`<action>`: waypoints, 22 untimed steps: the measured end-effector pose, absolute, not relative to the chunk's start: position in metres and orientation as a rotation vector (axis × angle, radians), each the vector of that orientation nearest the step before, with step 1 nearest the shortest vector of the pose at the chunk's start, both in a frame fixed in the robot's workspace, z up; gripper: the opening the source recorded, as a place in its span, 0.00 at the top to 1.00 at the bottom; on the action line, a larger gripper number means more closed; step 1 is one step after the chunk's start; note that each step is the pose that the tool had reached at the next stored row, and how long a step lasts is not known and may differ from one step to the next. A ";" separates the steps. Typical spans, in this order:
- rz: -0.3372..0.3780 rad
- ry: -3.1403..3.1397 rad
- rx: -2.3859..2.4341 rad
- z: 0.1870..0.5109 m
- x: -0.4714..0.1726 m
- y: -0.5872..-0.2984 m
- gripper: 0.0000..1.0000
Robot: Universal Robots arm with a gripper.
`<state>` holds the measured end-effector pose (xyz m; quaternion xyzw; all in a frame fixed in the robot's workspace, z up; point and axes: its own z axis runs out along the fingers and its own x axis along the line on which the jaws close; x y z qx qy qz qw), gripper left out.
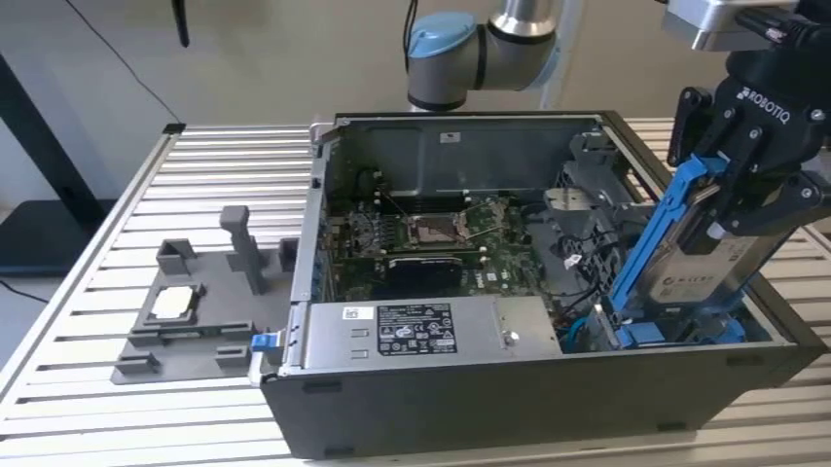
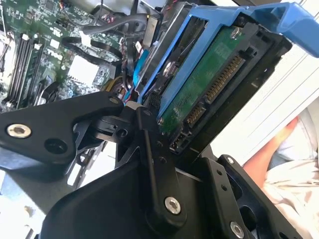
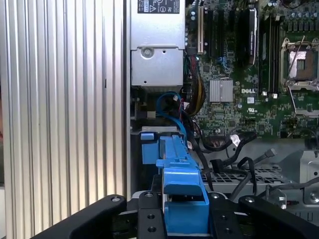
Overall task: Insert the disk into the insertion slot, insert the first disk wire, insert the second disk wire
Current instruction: 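Insert the disk into the insertion slot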
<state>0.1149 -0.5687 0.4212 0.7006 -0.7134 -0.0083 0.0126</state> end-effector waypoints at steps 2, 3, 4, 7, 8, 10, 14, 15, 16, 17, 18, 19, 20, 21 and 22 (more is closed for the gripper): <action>-0.026 -2.223 2.183 0.419 0.115 -0.569 0.67; -0.027 -2.223 2.183 0.418 0.115 -0.569 0.67; -0.028 -2.223 2.182 0.417 0.115 -0.569 0.67; -0.028 -2.223 2.182 0.414 0.115 -0.569 0.67; -0.028 -2.223 2.182 0.413 0.115 -0.569 0.67; -0.028 -2.223 2.182 0.411 0.115 -0.569 0.67; -0.028 -2.223 2.182 0.406 0.115 -0.569 0.67; -0.028 -2.222 2.182 0.405 0.115 -0.569 0.67; -0.028 -2.223 2.182 0.403 0.115 -0.568 0.67; -0.028 -2.223 2.182 0.402 0.115 -0.568 0.67; -0.029 -2.223 2.183 0.400 0.115 -0.568 0.67; -0.029 -2.223 2.183 0.399 0.115 -0.568 0.67; -0.030 -2.223 2.183 0.397 0.115 -0.568 0.67; -0.031 -2.224 2.184 0.396 0.115 -0.568 0.67; -0.035 -2.225 2.185 0.395 0.115 -0.568 0.67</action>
